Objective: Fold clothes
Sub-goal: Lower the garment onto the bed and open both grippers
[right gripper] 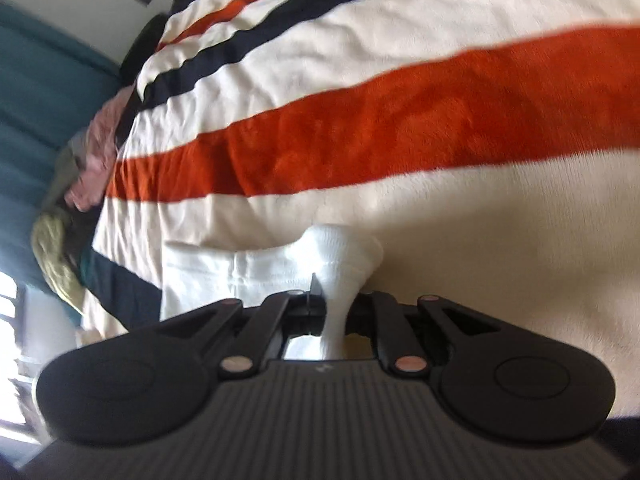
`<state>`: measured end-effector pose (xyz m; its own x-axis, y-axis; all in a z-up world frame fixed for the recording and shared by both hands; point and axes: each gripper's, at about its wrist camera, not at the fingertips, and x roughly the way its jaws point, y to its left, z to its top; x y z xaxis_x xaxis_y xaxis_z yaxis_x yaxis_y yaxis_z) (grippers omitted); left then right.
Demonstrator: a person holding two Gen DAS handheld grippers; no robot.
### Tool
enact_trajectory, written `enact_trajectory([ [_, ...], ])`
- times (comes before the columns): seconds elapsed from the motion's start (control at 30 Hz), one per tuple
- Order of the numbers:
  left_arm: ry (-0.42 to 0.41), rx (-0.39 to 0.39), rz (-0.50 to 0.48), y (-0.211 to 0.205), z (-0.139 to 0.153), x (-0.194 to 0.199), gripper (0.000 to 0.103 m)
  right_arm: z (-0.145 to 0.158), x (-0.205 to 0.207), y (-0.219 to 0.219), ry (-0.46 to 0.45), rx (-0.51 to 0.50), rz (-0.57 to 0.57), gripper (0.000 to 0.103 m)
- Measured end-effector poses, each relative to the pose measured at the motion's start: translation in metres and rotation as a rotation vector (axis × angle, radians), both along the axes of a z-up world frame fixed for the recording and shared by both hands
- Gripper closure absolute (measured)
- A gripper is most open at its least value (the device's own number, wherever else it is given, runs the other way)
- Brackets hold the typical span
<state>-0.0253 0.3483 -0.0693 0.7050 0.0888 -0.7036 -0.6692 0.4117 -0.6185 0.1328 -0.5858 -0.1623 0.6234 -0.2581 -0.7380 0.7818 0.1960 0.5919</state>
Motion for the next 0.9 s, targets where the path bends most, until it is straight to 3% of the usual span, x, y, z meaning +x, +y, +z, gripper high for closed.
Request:
enact_trajectory([
  [0.07, 0.006, 0.045, -0.03, -0.006, 0.008, -0.003, 0.089, 0.004, 0.004, 0.003, 0.022, -0.028, 0.014, 0.094],
  [0.13, 0.012, 0.091, -0.06, -0.011, 0.017, -0.006, 0.082, 0.007, 0.006, 0.004, 0.044, -0.045, 0.023, 0.084],
  [0.17, 0.015, 0.113, -0.075, -0.014, 0.021, -0.008, 0.072, 0.008, 0.006, 0.004, 0.05, -0.048, 0.02, 0.081],
  [0.2, 0.018, 0.136, -0.09, -0.017, 0.025, -0.009, 0.061, 0.01, 0.005, 0.005, 0.049, -0.054, 0.015, 0.071],
  [0.23, 0.021, 0.158, -0.105, -0.02, 0.029, -0.011, 0.057, 0.012, 0.002, 0.006, 0.031, -0.064, 0.002, 0.048],
  [0.3, 0.026, 0.204, -0.135, -0.025, 0.037, -0.014, 0.044, 0.021, 0.0, 0.011, 0.008, -0.123, 0.004, 0.016],
  [0.37, 0.033, 0.265, -0.167, -0.033, 0.048, -0.016, 0.032, 0.033, 0.001, 0.017, -0.007, -0.205, 0.02, 0.016],
  [0.4, 0.033, 0.321, -0.184, -0.042, 0.056, -0.017, 0.024, 0.04, 0.002, 0.02, -0.015, -0.246, 0.031, 0.016],
  [0.47, 0.016, 0.441, -0.22, -0.064, 0.072, -0.017, 0.018, 0.058, 0.004, 0.028, -0.037, -0.33, 0.066, 0.016],
  [0.53, -0.003, 0.563, -0.275, -0.089, 0.086, -0.014, 0.017, 0.082, 0.002, 0.048, -0.101, -0.467, 0.13, 0.016],
  [0.63, -0.051, 0.679, -0.339, -0.126, 0.101, -0.007, 0.016, 0.116, -0.001, 0.082, -0.209, -0.669, 0.256, 0.017],
  [0.9, -0.194, 0.771, -0.505, -0.233, 0.109, 0.04, 0.016, 0.141, -0.009, 0.172, -0.378, -0.795, 0.595, 0.017],
])
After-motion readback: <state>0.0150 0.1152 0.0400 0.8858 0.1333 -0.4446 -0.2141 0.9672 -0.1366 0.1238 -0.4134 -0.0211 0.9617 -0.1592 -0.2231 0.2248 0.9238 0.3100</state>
